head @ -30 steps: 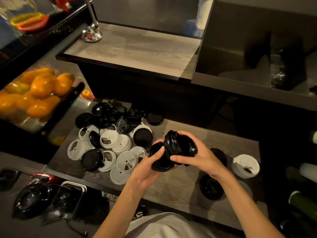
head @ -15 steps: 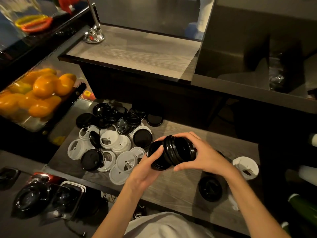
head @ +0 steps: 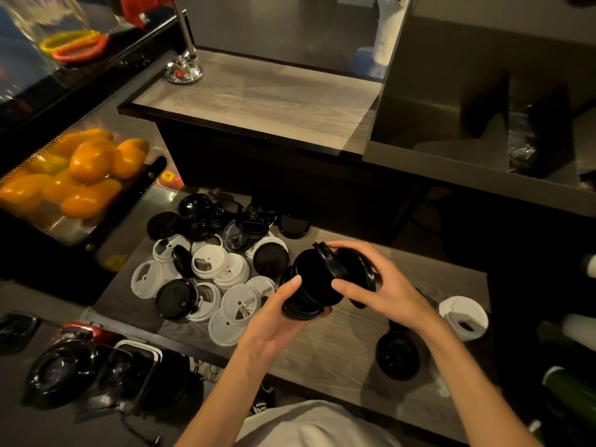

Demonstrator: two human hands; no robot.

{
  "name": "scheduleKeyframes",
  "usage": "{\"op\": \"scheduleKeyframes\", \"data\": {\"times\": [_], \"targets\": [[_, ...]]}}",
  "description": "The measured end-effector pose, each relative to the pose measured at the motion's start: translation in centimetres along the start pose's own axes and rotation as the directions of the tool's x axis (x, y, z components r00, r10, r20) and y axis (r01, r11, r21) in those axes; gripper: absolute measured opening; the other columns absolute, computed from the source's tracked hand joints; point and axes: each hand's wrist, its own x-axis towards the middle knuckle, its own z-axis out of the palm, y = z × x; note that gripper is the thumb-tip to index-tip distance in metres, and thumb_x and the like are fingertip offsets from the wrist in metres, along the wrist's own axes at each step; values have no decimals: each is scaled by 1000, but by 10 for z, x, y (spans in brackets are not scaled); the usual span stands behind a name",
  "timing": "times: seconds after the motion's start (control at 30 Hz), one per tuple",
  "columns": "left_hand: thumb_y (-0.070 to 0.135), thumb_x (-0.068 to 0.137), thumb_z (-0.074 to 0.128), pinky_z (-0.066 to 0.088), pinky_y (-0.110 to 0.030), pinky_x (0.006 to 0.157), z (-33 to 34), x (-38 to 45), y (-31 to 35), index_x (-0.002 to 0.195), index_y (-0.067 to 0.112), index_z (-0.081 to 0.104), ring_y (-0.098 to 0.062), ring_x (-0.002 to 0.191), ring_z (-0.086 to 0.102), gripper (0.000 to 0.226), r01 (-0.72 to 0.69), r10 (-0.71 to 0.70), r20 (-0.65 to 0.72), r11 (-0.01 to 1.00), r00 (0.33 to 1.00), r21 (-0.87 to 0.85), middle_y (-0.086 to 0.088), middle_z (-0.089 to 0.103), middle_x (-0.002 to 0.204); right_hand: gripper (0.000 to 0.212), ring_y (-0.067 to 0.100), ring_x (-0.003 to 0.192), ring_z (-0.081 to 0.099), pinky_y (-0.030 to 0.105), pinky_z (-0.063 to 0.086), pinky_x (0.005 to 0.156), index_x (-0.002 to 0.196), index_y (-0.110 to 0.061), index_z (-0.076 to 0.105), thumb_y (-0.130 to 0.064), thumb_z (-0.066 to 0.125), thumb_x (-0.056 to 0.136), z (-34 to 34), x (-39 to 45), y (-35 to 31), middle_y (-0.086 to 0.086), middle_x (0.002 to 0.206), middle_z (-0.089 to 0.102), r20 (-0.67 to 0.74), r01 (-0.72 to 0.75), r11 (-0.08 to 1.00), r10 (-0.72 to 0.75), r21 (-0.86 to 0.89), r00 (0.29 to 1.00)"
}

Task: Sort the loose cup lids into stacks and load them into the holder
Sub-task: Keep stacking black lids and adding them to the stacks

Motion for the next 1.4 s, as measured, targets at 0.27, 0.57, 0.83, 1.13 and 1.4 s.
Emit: {"op": "scheduleKeyframes", "data": {"times": [0.27,0.57,0.83,1.13,1.4], "targets": [[43,71,89,53,-44,94,-4,-3,0,128,16,69,-27,120,62,66,-23,22,-49,999,999,-23,-16,63,135,25,8,115,63,30,54,95,126,-28,63,-31,62,101,7,0,-5,-18,118,64,-215,92,980,-130,-177,968],[39,75,87,54,-42,93,-7,-4,1,130,12,67,-28,118,63,63,-11,8,-67,999,998,-51,-17,62,135,15,0,100,67,16,54,84,111,-27,68,-29,53,107,3,26,-16,-13,100,71,-192,-27,993,5,-112,981],[44,79,83,52,-42,84,-10,-5,-2,137,10,59,-35,121,54,72,68,-71,-25,992,997,-111,-20,56,139,16,-3,105,65,29,56,93,113,-34,73,-37,66,99,-27,53,-38,-18,108,72,241,2,945,81,-327,967],[45,81,82,54,-46,78,-20,-3,-6,143,15,53,-39,122,54,75,86,-87,0,980,996,-178,-23,49,146,43,-4,120,55,33,51,103,123,-47,63,-57,77,83,-14,68,-54,-21,122,60,324,127,898,19,-422,946],[45,67,91,56,-47,83,-15,-5,-5,123,14,71,-30,107,68,67,31,-33,-17,990,999,-141,-17,66,126,32,5,122,61,23,50,102,124,-28,66,-34,73,93,14,39,-49,-15,122,67,-100,147,986,-154,-75,983]]}}
